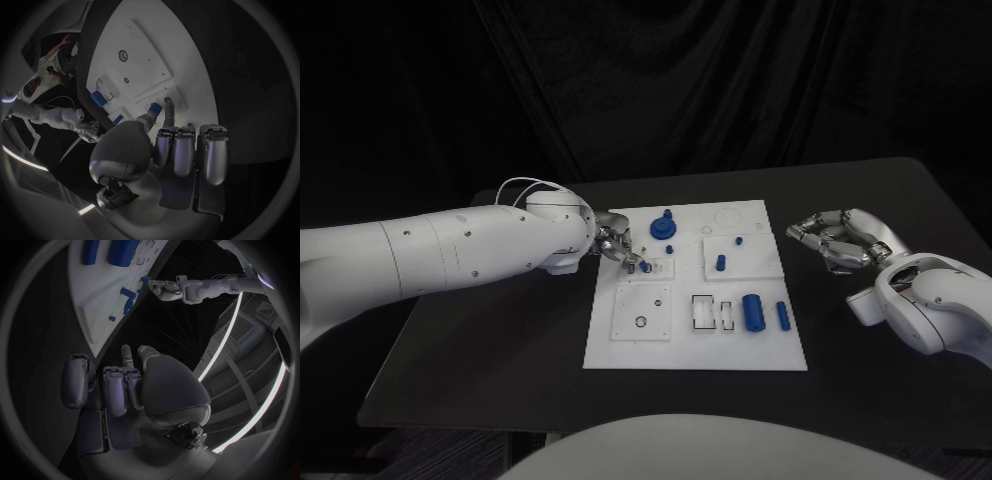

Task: Assemble the parts on the task board

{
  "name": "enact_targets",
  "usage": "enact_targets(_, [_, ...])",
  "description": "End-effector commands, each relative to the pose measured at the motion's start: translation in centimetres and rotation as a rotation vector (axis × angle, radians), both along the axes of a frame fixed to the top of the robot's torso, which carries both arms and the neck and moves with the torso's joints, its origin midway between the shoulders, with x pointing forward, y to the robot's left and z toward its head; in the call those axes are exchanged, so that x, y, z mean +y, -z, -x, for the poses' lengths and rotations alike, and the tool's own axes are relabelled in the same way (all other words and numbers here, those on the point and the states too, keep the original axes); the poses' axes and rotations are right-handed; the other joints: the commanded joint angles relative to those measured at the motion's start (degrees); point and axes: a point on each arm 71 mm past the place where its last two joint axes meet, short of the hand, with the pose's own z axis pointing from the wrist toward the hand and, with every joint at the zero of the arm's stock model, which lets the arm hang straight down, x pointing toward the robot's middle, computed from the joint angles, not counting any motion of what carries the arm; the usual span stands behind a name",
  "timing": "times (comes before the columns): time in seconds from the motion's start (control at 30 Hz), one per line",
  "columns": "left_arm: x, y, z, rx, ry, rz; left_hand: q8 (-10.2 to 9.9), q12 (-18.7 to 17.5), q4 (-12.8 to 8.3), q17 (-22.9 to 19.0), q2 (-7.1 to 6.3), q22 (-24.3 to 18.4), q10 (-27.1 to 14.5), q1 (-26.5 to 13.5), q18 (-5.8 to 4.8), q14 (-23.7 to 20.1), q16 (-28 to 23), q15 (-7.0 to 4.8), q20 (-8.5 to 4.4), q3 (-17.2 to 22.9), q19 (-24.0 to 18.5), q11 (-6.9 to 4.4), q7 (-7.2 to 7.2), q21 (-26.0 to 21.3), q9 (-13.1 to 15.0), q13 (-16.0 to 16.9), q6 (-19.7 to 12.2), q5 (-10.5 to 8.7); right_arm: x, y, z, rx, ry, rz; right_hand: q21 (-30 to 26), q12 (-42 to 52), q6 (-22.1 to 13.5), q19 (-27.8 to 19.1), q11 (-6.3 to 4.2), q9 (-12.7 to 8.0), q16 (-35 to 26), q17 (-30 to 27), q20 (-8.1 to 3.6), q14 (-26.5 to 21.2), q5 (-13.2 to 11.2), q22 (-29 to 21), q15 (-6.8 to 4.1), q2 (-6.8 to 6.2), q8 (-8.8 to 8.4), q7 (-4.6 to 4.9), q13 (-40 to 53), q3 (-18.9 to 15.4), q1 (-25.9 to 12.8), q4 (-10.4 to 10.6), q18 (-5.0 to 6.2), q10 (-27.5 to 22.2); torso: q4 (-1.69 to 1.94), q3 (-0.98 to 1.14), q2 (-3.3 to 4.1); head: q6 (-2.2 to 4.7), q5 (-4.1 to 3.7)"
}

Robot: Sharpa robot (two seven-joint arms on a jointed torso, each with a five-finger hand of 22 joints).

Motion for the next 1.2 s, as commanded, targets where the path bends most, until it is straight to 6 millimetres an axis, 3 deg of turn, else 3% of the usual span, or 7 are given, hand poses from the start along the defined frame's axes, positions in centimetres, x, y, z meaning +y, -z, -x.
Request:
enact_targets(0.03, [-0.1,-0.1,0.1,-0.016,0.007,0.022,-0.4,-0.2,0.7,10.9,-0.03,15.1,4.3,-1.1,-0.35,4.2,-0.3,0.38,0.38,-0.2,5.9,0.35,0.38,-0.2,-0.2,13.6,0.3,-0.53,0.0,0.2,0.1,0.017,0.000,0.006,-0.3,-0.3,-0.5,-0.4,0.26,-0.1,-0.3,12.2,0.09,4.7,-0.2,9.8,0.16,0.32,0.34,0.11,12.1,0.3,0.3,0.1,0.28,2.6,-0.01,0.00,0.01,-0.01,0.03])
enact_targets(0.7, [0.5,-0.9,0.4,-0.086,-0.039,0.162,-0.8,0.0,2.6,11.3,-1.24,15.1,4.5,-2.6,-0.35,4.4,-0.1,0.51,0.55,-1.6,5.9,0.44,0.38,-0.2,-0.3,13.7,1.0,-1.08,-0.1,0.3,0.2,0.026,-0.001,0.007,-0.4,-0.3,-0.5,-0.4,0.28,-0.1,-0.3,12.2,0.11,4.7,-0.1,9.8,0.18,0.33,0.38,0.13,12.1,0.3,0.4,0.1,0.31,2.6,-0.01,-0.01,0.01,-0.01,-0.11])
enact_targets(0.9, [0.9,-1.2,0.7,-0.107,-0.057,0.183,-0.6,0.2,4.1,11.8,-1.78,15.1,4.8,-3.2,-0.35,4.6,0.1,0.39,0.47,-2.7,5.9,0.24,0.10,-0.2,0.0,13.9,2.2,-1.25,-0.2,0.4,0.2,0.029,-0.001,0.007,-0.4,-0.3,-0.5,-0.4,0.28,-0.1,-0.3,12.2,0.11,4.7,-0.1,9.8,0.18,0.33,0.38,0.13,12.1,0.3,0.4,0.1,0.31,2.6,-0.01,-0.02,0.01,-0.01,-0.21])
enact_targets(1.2, [0.7,-1.0,1.5,-0.064,-0.107,0.132,0.8,1.3,4.8,14.5,-1.25,15.1,6.0,-5.2,-0.35,5.8,1.1,-0.32,-0.13,-4.7,5.9,-0.60,-0.84,-0.2,1.3,15.1,4.7,-1.66,-0.2,0.4,0.2,0.032,-0.002,0.007,-0.4,-0.3,-0.5,-0.5,0.30,-0.1,-0.3,12.2,0.12,4.7,-0.1,9.8,0.20,0.39,0.43,0.16,12.1,0.4,0.4,0.1,0.31,2.6,0.00,0.03,-0.05,-0.01,0.07])
